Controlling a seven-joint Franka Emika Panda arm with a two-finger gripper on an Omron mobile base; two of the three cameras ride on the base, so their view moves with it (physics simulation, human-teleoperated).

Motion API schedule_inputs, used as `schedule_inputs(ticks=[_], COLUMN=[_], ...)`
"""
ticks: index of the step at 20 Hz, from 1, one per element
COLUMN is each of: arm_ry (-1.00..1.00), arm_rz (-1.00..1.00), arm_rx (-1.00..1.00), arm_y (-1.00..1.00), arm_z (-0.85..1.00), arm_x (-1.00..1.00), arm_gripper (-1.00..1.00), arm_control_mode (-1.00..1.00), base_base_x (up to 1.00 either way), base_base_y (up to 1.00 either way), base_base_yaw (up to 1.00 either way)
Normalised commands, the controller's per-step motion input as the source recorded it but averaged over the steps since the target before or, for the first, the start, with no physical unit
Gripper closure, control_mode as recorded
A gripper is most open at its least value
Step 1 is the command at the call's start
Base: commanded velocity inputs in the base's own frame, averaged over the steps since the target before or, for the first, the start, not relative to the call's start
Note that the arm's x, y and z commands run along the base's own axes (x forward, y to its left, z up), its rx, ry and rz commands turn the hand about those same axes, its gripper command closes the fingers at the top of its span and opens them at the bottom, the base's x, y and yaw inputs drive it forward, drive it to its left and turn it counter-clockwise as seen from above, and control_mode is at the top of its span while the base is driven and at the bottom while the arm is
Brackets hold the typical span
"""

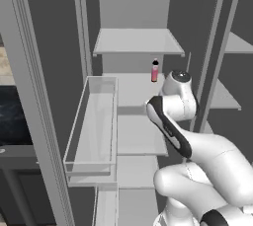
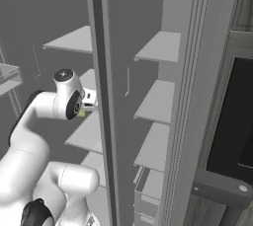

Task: Retrieve the butter from the fridge and place it on a plate on the dining table. Then retrieve the butter knife by the fridge and place it near the plate.

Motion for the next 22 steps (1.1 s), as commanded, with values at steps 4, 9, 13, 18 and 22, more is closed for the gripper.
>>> schedule_inputs(ticks=[4,9,13,18,22], arm_ry=[0.16,0.08,0.16,0.08,0.00], arm_rz=[-0.01,-0.05,-0.08,-0.09,-0.10], arm_rx=[-0.07,-0.16,-0.05,0.04,0.13], arm_y=[-0.20,-0.22,-0.29,-0.46,-0.52], arm_z=[0.12,0.00,0.00,-0.01,0.00], arm_x=[-0.74,-0.71,-0.42,-0.28,-0.39], arm_gripper=[1.00,1.00,1.00,1.00,1.00], arm_control_mode=[-1.00,-1.00,-1.00,-1.00,-1.00], base_base_x=[0.00,0.00,0.00,0.00,0.00], base_base_y=[0.00,0.00,0.00,0.00,0.00], base_base_yaw=[0.00,0.00,0.00,0.00,0.00])
